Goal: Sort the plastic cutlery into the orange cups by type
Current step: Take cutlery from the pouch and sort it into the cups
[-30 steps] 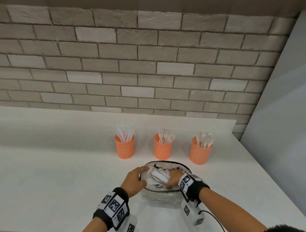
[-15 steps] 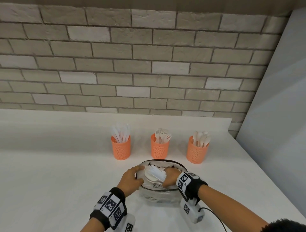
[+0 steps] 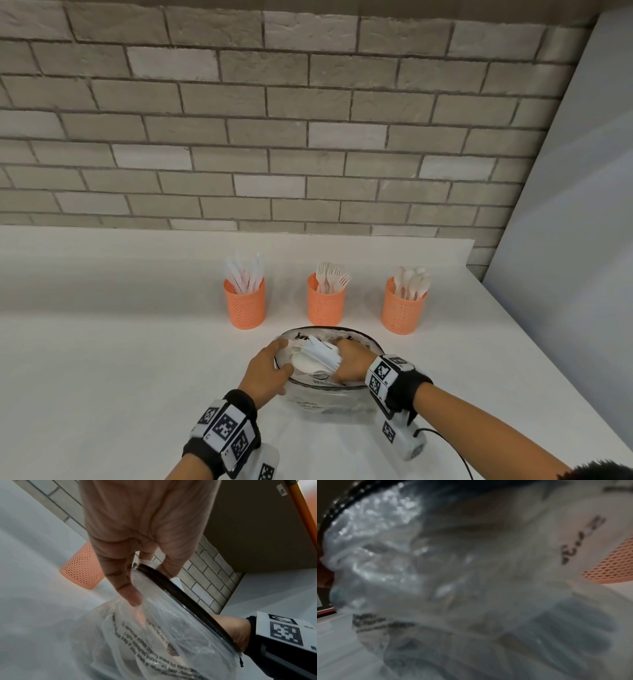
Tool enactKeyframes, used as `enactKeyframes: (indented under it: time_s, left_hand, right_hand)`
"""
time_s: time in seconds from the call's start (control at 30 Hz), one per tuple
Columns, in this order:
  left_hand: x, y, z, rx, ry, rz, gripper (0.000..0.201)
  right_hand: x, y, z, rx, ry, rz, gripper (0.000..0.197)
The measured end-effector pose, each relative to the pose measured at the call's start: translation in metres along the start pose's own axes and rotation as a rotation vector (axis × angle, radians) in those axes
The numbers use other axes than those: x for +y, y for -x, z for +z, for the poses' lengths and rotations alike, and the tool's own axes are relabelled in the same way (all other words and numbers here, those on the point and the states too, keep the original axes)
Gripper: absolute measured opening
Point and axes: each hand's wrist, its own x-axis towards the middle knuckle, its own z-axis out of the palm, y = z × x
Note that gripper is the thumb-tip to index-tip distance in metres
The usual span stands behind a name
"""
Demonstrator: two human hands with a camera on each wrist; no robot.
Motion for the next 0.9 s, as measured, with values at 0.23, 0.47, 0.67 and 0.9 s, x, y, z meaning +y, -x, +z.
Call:
enactKeyframes:
  time_s: [0.23, 0.47, 0.67, 0.9]
  left_hand:
    - [0.001, 0.0002, -0.0022, -0.035, 0.009, 0.003, 0.05]
    - [0.0023, 0.0035, -0.0036, -0.052, 0.025, -0.008, 0.05]
    - [0.0071, 0.0022, -0.0006, 0.016, 0.035, -0.016, 0.052]
    - [0.0066, 0.0044, -0.0038, -0.056, -0.021, -0.015, 0.056]
  right_hand:
    - [0.0016, 0.0017, -0.0042, 0.002, -0.071, 0.019, 0.066]
    - [0.0025, 0.0, -0.0061, -0.001, -0.068, 0.028, 0.068]
    - [0.0058, 0.0012, -0.0051, 0.015, -0.168, -0.046, 0.075]
    - [0.0017, 0.0062, -0.0087, 0.042, -0.469, -0.168, 0.063]
